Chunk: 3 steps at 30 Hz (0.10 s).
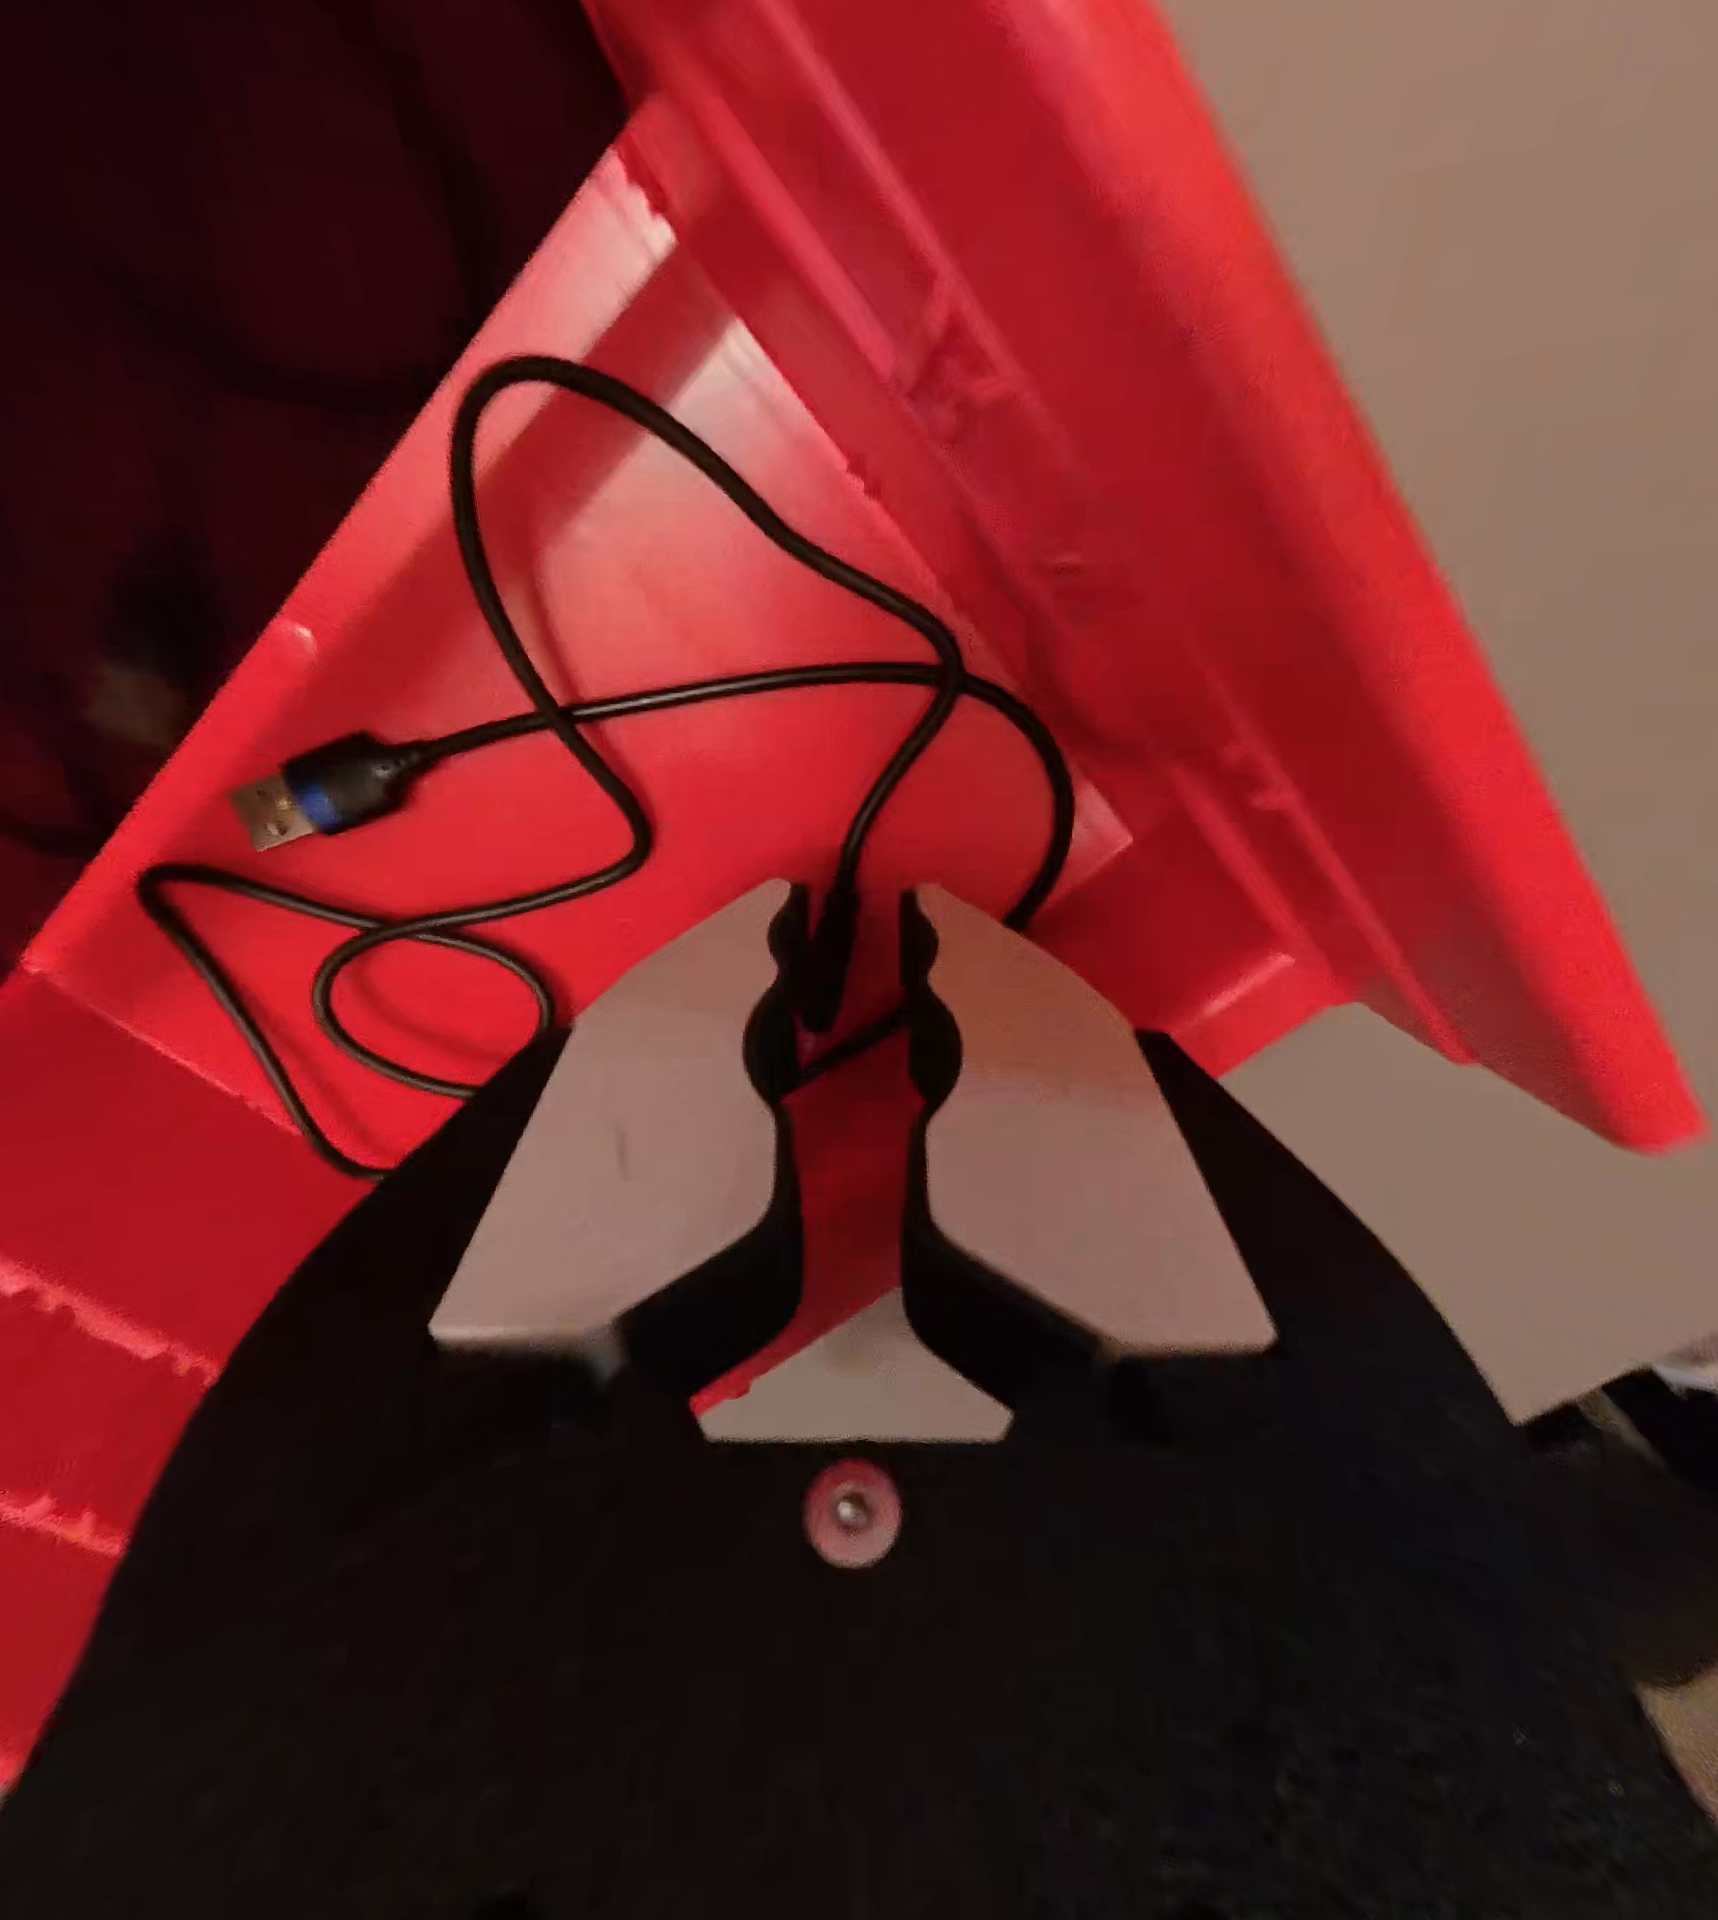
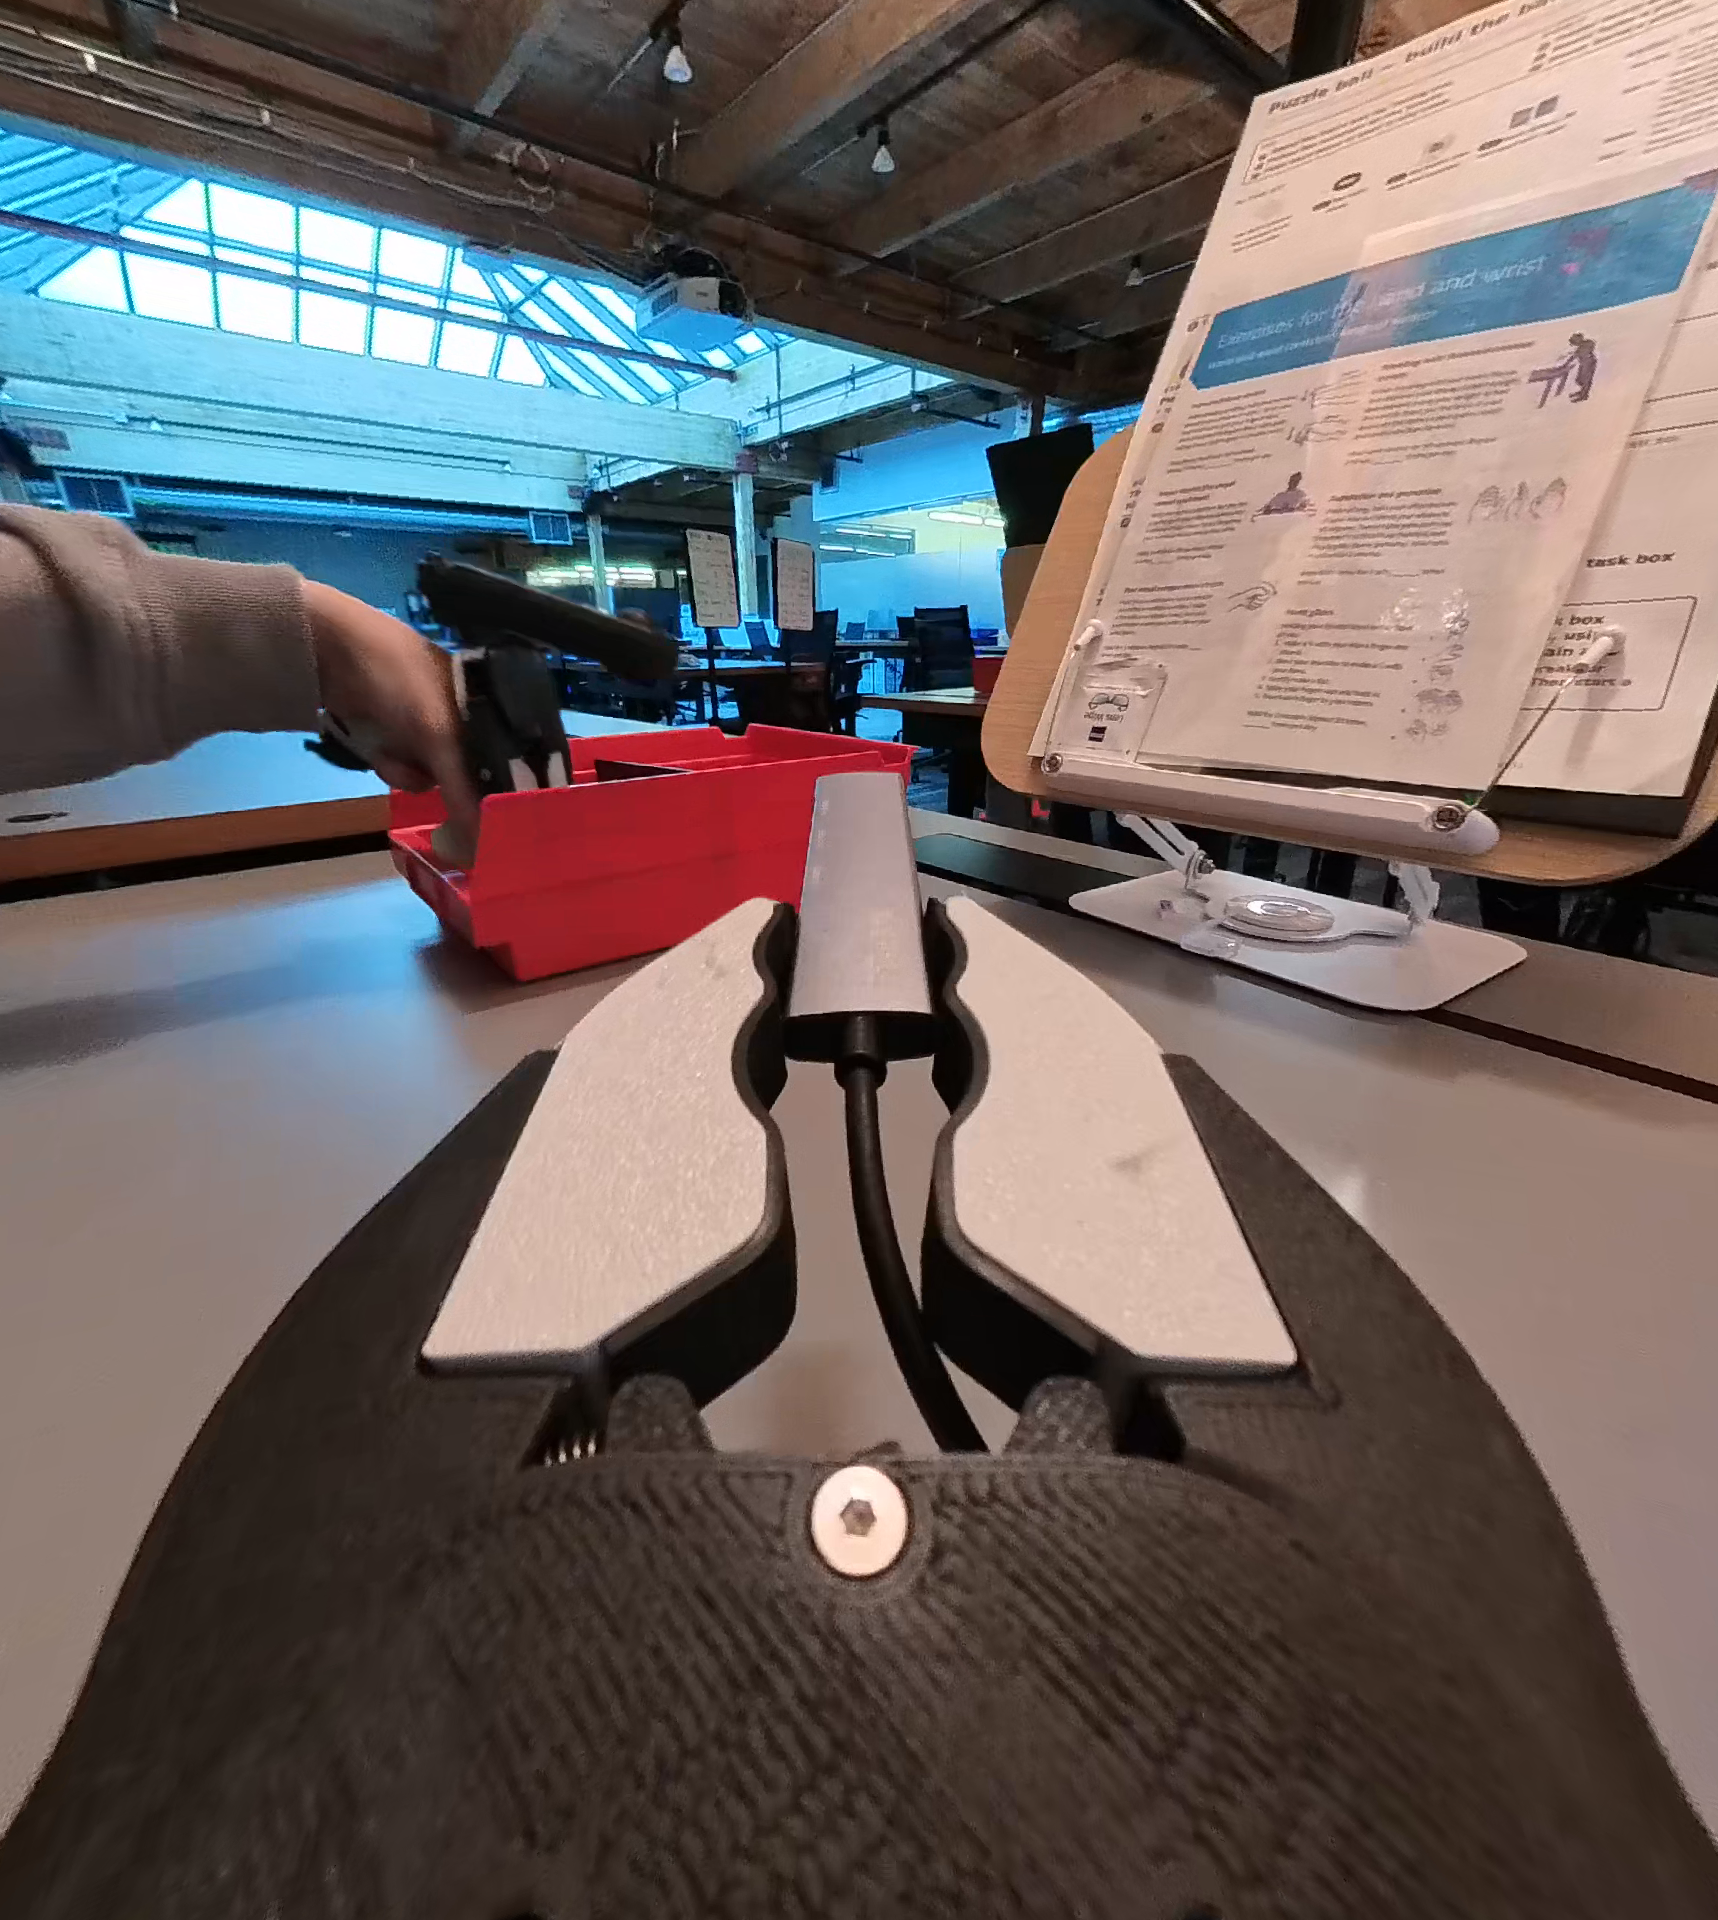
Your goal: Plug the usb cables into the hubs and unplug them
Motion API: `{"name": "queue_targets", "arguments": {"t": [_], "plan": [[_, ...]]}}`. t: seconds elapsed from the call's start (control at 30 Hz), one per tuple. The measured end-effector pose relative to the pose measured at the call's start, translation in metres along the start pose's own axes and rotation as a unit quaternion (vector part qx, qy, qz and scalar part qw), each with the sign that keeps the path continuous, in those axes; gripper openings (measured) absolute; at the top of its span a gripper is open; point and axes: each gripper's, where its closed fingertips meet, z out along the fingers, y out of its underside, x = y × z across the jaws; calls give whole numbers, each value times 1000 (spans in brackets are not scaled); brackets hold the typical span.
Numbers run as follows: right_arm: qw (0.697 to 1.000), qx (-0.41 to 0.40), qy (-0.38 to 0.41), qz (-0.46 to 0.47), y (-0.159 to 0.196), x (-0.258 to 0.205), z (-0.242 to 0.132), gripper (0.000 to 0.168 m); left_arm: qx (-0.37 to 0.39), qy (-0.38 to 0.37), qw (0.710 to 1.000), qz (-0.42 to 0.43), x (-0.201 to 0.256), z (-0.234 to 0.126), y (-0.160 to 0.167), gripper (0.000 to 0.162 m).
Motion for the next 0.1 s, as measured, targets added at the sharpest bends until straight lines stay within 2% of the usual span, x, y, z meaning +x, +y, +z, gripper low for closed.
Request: {"name": "queue_targets", "arguments": {"t": [0.03, 0.1], "plan": [[1000, 0, 0, 1, 0, 0, 0, 25, -24, 7, 1000, -3, 0, 5, 2, 16], [1000, 2, -1, 7, 0, 1, 0, 24, -58, 26, 997, -35, 2, 8, 5, 11]]}}
